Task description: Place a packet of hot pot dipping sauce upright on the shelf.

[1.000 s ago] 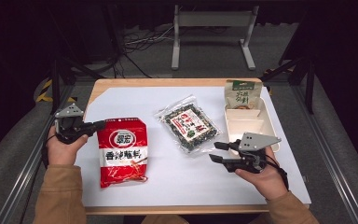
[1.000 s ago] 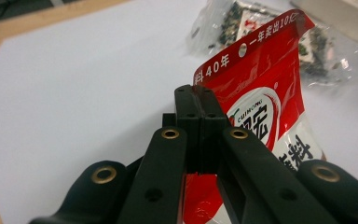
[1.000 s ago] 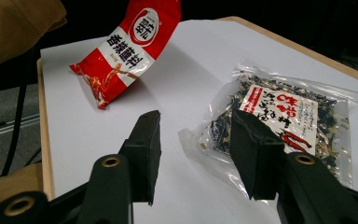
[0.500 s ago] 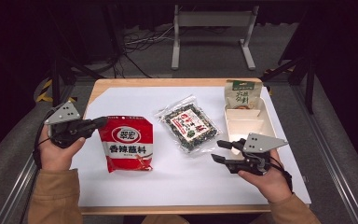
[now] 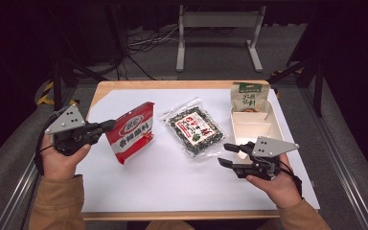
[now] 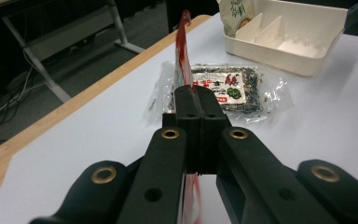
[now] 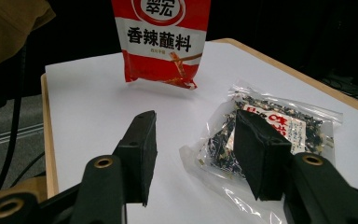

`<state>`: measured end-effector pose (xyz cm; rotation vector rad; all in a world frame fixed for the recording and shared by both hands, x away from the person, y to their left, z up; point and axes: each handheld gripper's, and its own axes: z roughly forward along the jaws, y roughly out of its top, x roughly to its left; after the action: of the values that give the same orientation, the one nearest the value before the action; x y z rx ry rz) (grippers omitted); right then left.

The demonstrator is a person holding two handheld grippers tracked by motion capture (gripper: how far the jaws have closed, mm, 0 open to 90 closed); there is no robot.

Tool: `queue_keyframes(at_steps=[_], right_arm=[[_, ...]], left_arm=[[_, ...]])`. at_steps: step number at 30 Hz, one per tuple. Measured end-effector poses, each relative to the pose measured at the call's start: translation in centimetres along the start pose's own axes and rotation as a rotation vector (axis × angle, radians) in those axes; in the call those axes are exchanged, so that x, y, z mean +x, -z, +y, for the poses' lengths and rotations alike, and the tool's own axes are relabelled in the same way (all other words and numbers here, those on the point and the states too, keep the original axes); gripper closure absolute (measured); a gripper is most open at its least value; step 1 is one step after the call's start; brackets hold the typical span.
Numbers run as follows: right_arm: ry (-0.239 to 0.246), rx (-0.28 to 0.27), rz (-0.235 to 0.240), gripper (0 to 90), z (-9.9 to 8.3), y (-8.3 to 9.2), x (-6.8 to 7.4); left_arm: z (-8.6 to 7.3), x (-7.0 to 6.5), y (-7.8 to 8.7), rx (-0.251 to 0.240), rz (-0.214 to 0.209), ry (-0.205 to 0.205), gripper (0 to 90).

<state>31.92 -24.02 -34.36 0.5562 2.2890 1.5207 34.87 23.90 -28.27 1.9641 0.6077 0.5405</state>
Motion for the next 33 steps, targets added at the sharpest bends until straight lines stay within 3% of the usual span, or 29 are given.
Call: queue_keyframes(at_steps=[5, 11, 16, 22, 25, 33], right_arm=[[0.006, -0.006, 0.008, 48.9, 0.0, -0.1, 0.2], [0.018, -0.011, 0.009, 47.7, 0.1, -0.3, 0.5], [0.018, -0.017, 0.009, 46.9, 0.2, -0.4, 0.6], [-0.009, -0.014, 0.049, 44.1, 0.2, -0.9, 0.9], [0.005, -0.019, 0.053, 42.8, 0.3, -1.1, 1.2], [0.045, 0.001, 0.082, 46.1, 1.4, -1.0, 1.4]], left_arm=[[0.4, -0.5, -0.1, -0.008, -0.031, -0.014, 90.0], [1.3, -1.8, -0.3, -0.035, -0.106, -0.051, 90.0], [2.4, -3.6, -0.7, -0.052, -0.18, -0.09, 90.0], [3.6, -6.0, -1.6, -0.062, -0.256, -0.154, 90.0], [4.0, -6.9, -2.2, -0.065, -0.282, -0.171, 90.0], [4.5, -8.1, -3.5, -0.068, -0.333, -0.177, 90.0]])
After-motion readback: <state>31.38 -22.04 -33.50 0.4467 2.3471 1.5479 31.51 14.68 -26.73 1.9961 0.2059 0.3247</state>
